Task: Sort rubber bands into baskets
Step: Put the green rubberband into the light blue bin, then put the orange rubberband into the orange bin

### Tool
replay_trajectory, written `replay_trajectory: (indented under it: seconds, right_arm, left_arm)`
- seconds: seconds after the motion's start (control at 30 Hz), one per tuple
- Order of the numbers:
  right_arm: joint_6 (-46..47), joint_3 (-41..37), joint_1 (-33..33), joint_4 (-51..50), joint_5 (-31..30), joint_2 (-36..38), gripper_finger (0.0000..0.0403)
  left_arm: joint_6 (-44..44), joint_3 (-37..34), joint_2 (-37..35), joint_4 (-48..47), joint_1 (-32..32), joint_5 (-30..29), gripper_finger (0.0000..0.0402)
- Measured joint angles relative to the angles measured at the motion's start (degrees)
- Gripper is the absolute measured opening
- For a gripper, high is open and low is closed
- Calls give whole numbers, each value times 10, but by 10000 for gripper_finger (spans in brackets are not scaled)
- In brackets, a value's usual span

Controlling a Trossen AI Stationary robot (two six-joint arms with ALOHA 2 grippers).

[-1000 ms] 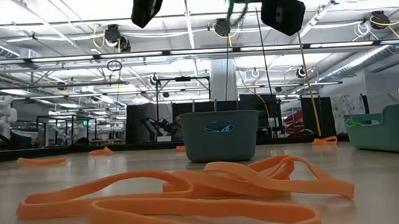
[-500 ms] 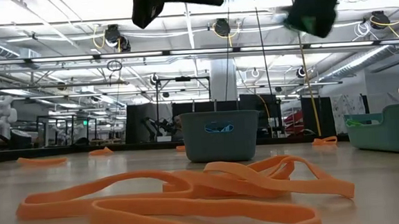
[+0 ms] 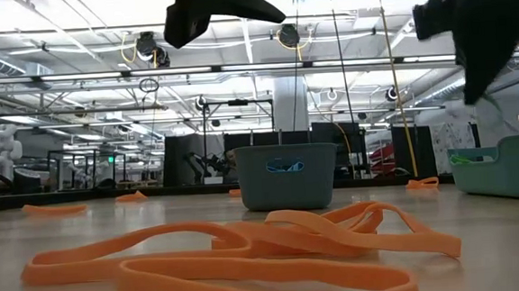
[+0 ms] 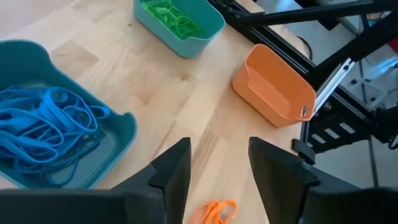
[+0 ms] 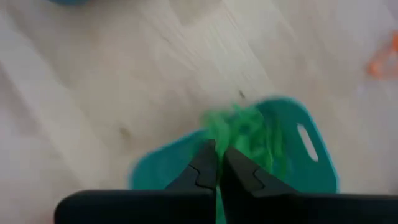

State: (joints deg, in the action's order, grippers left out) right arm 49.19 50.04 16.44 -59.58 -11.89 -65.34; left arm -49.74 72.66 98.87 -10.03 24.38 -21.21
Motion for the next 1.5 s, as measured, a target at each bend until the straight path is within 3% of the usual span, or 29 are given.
replay_trajectory:
  seconds: [0.17,0.37,0.73,0.87,1.0,1.17,1.3,1.5]
  right_arm:
    - [42,-51,-7,3,2,0,2]
    - [52,-57,-7,4,0,0,29]
    - [61,-57,-25,-36,5,-2,120]
    - [62,-57,-36,-36,14,-2,159]
    - [86,-49,-45,-38,32,0,187]
    - [175,-12,-48,-9,27,1,201]
    - [220,12,-47,111,13,1,199]
    - [209,23,-21,347,14,1,194]
  left_arm:
    - [-24,0,0,0,0,0,168]
    - [-51,0,0,1,-1,0,168]
    - [-69,0,0,-3,-3,0,168]
    - [-61,1,-4,-59,-4,13,168]
    - [6,1,-5,-114,-12,70,168]
    - [156,1,-5,-145,-49,116,168]
    - [279,1,-5,-170,-89,138,168]
    - [433,1,-5,-185,-162,196,168]
